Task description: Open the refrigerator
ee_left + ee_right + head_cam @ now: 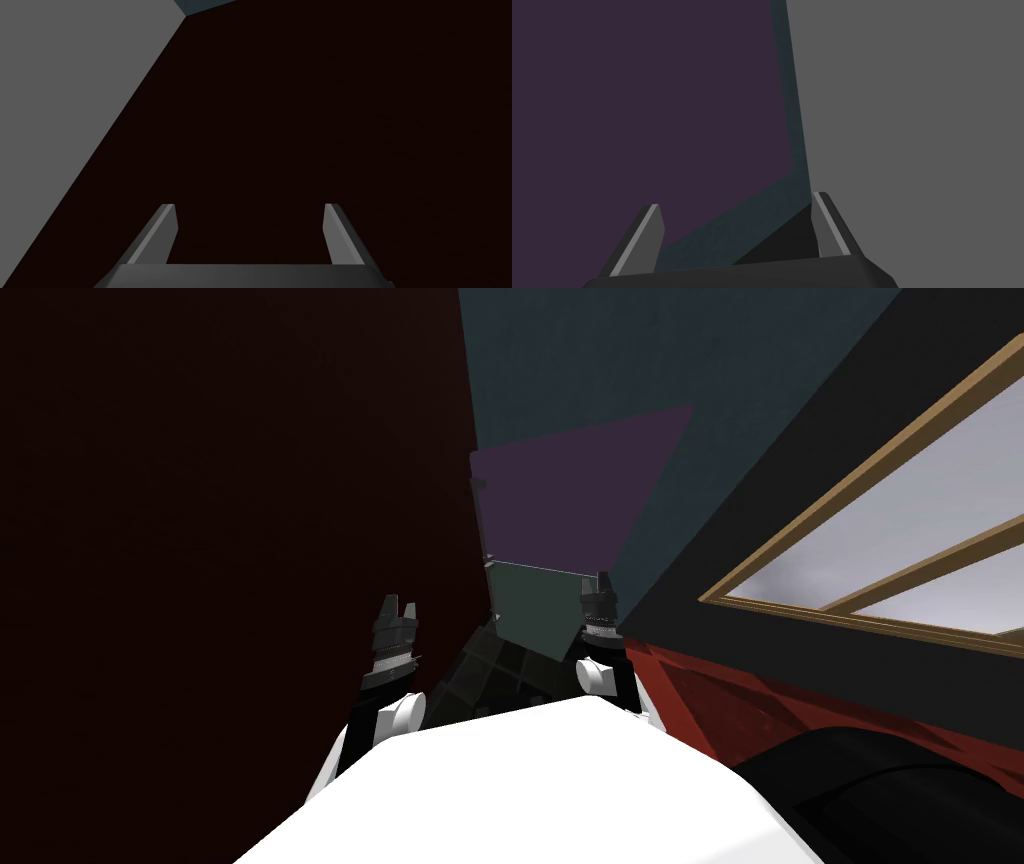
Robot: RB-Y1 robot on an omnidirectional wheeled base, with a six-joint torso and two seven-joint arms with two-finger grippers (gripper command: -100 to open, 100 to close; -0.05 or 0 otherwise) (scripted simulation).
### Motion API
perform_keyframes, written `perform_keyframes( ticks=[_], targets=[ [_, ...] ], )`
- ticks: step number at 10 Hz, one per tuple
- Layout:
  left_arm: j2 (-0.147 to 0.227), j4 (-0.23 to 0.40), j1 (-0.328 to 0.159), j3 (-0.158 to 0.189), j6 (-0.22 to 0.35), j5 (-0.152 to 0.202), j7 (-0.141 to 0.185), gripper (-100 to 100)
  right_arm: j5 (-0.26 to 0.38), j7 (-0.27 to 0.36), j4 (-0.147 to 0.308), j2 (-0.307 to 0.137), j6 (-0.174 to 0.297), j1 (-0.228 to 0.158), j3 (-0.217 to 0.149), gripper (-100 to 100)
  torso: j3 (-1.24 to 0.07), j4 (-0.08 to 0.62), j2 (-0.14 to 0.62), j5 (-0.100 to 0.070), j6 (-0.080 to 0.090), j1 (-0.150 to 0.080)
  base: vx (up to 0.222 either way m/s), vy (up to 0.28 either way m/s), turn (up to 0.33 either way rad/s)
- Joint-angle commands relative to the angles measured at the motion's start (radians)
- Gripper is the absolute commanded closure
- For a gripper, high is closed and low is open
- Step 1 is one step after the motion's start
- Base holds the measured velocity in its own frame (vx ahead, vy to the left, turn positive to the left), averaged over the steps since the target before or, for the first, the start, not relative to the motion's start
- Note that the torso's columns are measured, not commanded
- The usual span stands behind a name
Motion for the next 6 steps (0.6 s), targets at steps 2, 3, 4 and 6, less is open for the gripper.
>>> perform_keyframes(
  ticks=[2, 3, 4, 6],
  targets=[
    [0.0, 0.0, 0.0, 0.0, 0.0, 0.0, 0.0, 0, 0.0, 0.0, 0.0, 0.0, 0.0, 0.0, 0.0, 0, -0.209, 0.105, 0.104, 0.0, 0.0, 0.0, 0.0, 0.0, 0.0],
    [0.0, 0.0, 0.0, 0.0, 0.0, 0.0, 0.0, 0, 0.0, 0.0, 0.0, 0.0, 0.0, 0.0, 0.0, 0, -0.351, 0.176, 0.175, 0.0, 0.0, 0.0, 0.0, 0.0, 0.0],
    [0.0, 0.0, 0.0, 0.0, 0.0, 0.0, 0.0, 0, 0.0, 0.0, 0.0, 0.0, 0.0, 0.0, 0.0, 0, -0.497, 0.248, 0.248, 0.0, 0.0, 0.0, 0.0, 0.0, 0.0],
    [0.0, 0.0, 0.0, 0.0, 0.0, 0.0, 0.0, 0, 0.0, 0.0, 0.0, 0.0, 0.0, 0.0, 0.0, 0, -0.792, 0.396, 0.396, 0.0, 0.0, 0.0, 0.0, 0.0, 0.0]
  ],
)
